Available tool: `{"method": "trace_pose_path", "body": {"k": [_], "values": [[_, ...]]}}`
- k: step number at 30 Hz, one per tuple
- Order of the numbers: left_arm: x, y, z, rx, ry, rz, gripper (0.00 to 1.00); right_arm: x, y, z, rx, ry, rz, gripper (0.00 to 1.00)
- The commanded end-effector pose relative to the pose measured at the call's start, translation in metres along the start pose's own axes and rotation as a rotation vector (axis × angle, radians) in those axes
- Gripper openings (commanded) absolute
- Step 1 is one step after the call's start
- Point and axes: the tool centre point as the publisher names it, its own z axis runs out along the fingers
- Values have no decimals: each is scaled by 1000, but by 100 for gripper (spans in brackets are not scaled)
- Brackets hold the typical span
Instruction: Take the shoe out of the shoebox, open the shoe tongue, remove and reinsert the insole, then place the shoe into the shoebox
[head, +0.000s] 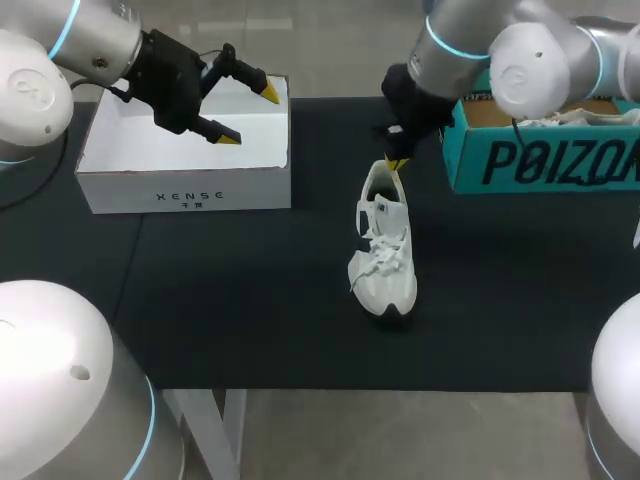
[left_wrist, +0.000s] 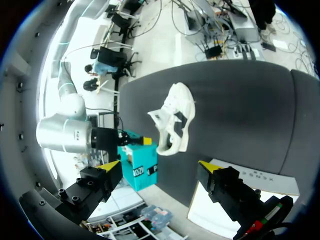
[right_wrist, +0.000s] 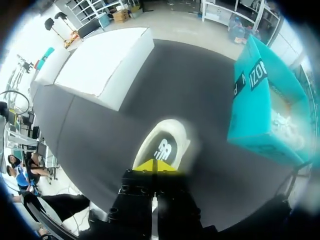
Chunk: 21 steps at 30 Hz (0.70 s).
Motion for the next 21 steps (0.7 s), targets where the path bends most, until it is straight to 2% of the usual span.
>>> {"method": "trace_pose_path", "body": {"k": [1,8,10,14,16,21], "values": [[0,0,0,-1,3,1,100,8,8,-4,77,-248,4,0],[0,0,0,-1,3,1,100,8,8,-4,77,-248,4,0],[0,0,0,-1,3,1,100,2,8,9,94,-295,129,0],[0,0,0,-1,3,1,100,-6,6,28,81,-227,336,0],[0,0,0,-1,3,1,100,-5,6,35,49,-242,359,0],[0,0,0,-1,3,1,100,-3,9,56,36,-294,405,0]]}}
